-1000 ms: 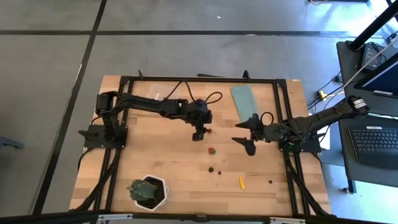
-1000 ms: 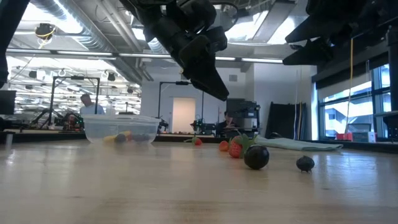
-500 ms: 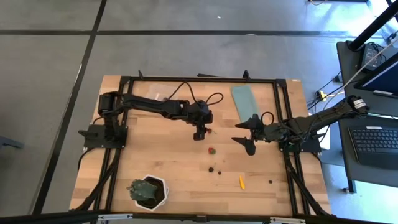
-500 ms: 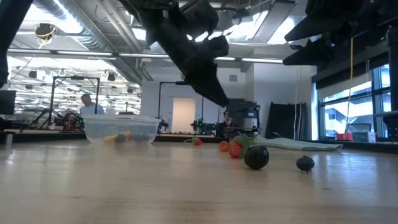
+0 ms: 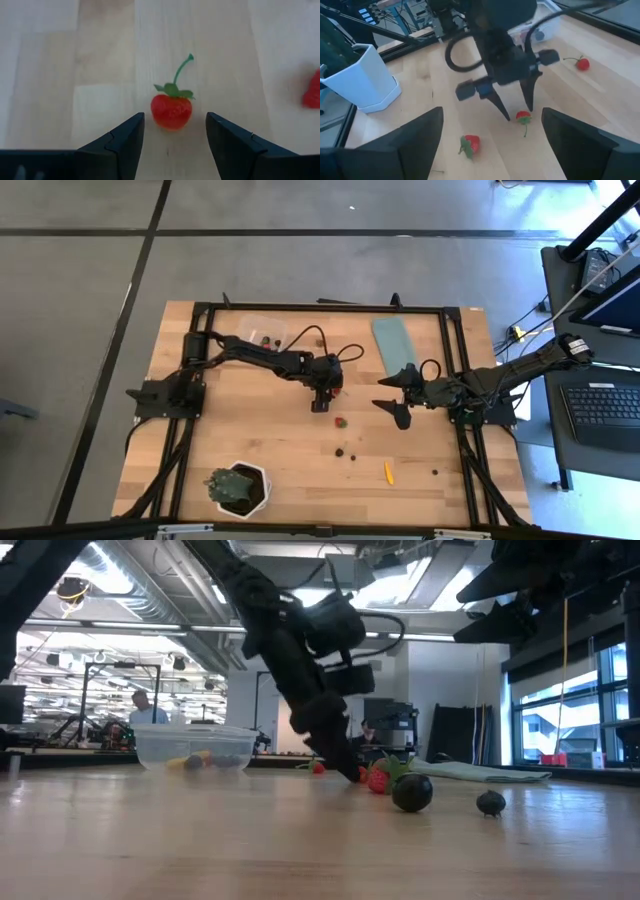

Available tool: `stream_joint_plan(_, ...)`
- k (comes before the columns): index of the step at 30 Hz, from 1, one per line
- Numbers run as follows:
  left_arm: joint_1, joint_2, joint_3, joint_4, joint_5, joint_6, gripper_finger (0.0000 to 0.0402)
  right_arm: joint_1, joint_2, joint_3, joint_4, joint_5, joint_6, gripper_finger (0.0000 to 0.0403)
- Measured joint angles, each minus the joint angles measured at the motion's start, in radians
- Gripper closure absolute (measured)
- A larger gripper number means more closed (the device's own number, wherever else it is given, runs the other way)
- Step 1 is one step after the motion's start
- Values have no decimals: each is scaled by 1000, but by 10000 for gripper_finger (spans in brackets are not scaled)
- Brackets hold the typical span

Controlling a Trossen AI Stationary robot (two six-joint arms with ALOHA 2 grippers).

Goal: Pick and placing Produce into tupperware
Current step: Put the red strawberry into the transparent bin

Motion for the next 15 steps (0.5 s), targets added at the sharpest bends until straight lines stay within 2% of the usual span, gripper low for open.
stream_joint_plan(9, 3, 24, 1, 27, 22, 25, 196, 0, 0, 0, -1, 1, -1, 64)
stream_joint_plan(15, 3, 26, 1, 27, 24, 27, 220, 0, 0, 0, -1, 1, -3, 64)
